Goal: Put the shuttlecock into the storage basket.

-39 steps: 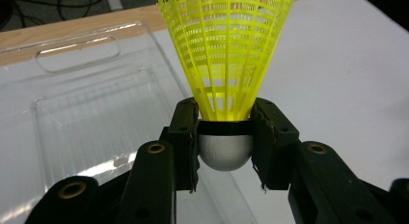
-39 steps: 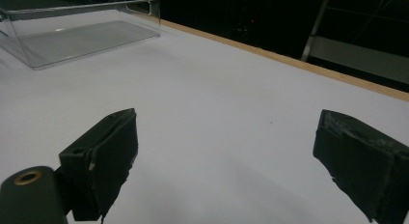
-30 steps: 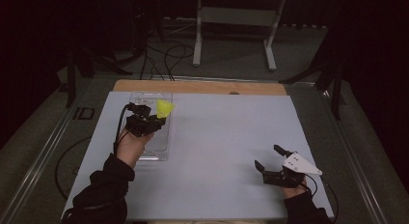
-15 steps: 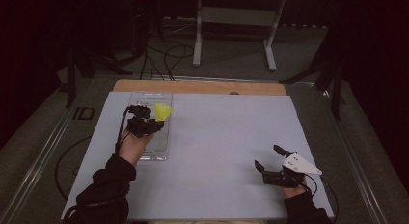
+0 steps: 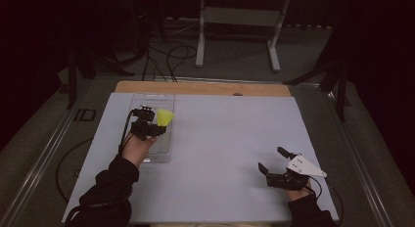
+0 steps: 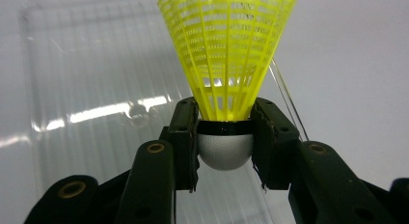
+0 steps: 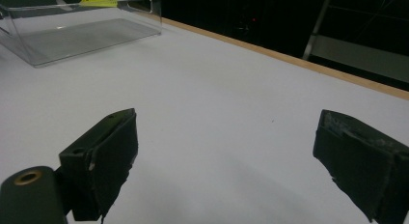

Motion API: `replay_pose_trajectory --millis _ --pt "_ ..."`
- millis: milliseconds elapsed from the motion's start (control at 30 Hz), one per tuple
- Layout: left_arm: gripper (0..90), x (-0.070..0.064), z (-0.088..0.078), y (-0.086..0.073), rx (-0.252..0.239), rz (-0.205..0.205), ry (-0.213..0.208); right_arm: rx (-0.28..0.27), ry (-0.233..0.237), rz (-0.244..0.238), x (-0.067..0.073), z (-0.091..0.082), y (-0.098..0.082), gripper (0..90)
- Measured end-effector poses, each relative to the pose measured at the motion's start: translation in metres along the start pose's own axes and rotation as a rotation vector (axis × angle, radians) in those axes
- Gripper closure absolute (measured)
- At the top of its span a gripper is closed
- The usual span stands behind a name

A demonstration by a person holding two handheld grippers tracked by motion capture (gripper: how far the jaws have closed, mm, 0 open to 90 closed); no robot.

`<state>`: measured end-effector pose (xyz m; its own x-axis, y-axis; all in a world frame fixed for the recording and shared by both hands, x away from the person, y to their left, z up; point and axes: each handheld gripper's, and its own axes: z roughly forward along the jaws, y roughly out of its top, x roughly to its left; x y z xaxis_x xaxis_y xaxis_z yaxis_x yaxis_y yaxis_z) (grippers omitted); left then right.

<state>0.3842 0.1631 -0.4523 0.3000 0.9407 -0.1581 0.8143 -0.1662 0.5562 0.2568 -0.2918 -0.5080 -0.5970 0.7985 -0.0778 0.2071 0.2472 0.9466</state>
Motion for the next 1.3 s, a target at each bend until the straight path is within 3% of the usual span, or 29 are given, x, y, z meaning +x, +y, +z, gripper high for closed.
replay_pose_trajectory --millis 333,433,567,767,1033,1233,1300 --pt "64.6 -0.002 0.006 -0.001 0.081 0.023 -0.019 0.003 0.001 0.001 0.0 0.0 0.0 8.5" --pt "64.3 -0.003 0.011 -0.002 0.157 0.065 -0.037 0.004 0.001 0.003 0.001 0.0 0.0 8.5" --pt "63.8 -0.005 0.017 -0.005 0.208 0.091 -0.041 0.006 0.0 0.001 0.0 0.001 0.0 8.4" --pt "59.1 -0.005 0.023 -0.008 0.238 0.105 -0.038 0.01 0.0 0.0 0.0 0.001 -0.001 8.5" --pt "38.0 0.0 0.011 -0.002 0.191 0.077 0.0 0.012 -0.003 0.003 0.0 0.001 -0.001 8.5" --pt "14.1 0.002 -0.003 0.003 0.152 0.071 0.05 0.014 -0.003 0.0 0.0 0.001 -0.001 8.4" --pt "8.7 0.003 -0.007 0.004 0.141 0.074 0.018 0.012 -0.004 0.0 0.0 0.001 -0.001 8.5"
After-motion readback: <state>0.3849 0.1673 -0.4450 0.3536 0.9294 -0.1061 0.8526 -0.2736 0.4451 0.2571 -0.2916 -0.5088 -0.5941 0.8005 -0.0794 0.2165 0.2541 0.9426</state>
